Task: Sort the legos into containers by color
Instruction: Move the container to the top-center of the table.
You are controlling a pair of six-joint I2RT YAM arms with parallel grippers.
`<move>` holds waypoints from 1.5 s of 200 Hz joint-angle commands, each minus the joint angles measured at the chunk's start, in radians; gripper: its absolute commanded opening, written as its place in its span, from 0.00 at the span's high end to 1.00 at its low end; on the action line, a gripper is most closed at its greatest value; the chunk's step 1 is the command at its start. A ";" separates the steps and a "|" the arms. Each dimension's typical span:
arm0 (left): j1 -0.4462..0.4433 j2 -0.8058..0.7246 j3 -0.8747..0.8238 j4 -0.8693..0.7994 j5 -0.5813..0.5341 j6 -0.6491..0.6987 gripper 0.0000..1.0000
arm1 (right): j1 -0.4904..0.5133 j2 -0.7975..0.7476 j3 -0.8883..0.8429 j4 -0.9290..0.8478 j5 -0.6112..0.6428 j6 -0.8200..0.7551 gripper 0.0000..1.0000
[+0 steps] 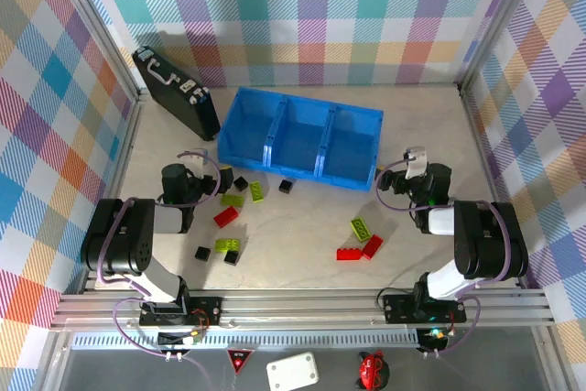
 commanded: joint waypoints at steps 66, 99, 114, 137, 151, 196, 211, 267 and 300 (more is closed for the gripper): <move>0.007 -0.002 -0.013 0.040 0.033 0.016 0.00 | 0.001 0.003 0.021 0.014 -0.052 -0.018 0.01; 0.007 -0.003 -0.014 0.040 0.032 0.016 0.00 | 0.002 0.003 0.021 0.015 -0.052 -0.018 0.01; 0.007 -0.001 -0.014 0.040 0.032 0.015 0.00 | 0.002 0.003 0.021 0.014 -0.052 -0.017 0.01; 0.007 -0.001 -0.012 0.038 0.031 0.015 0.00 | 0.002 0.003 0.021 0.014 -0.053 -0.017 0.01; 0.007 -0.001 -0.014 0.040 0.022 0.014 0.00 | 0.002 0.003 0.021 0.014 -0.052 -0.017 0.01; 0.007 -0.001 -0.014 0.042 0.022 0.012 0.00 | 0.001 0.005 0.022 0.014 -0.046 -0.014 0.01; 0.007 -0.001 -0.013 0.042 0.022 0.012 0.00 | 0.001 0.008 0.038 -0.010 0.054 0.024 0.01; 0.006 -0.007 -0.021 0.053 0.008 0.010 0.00 | 0.004 -0.010 0.044 -0.038 0.105 0.039 0.01; -0.001 -0.081 0.001 -0.054 -0.075 -0.018 0.00 | 0.005 -0.120 0.103 -0.259 0.128 0.049 0.01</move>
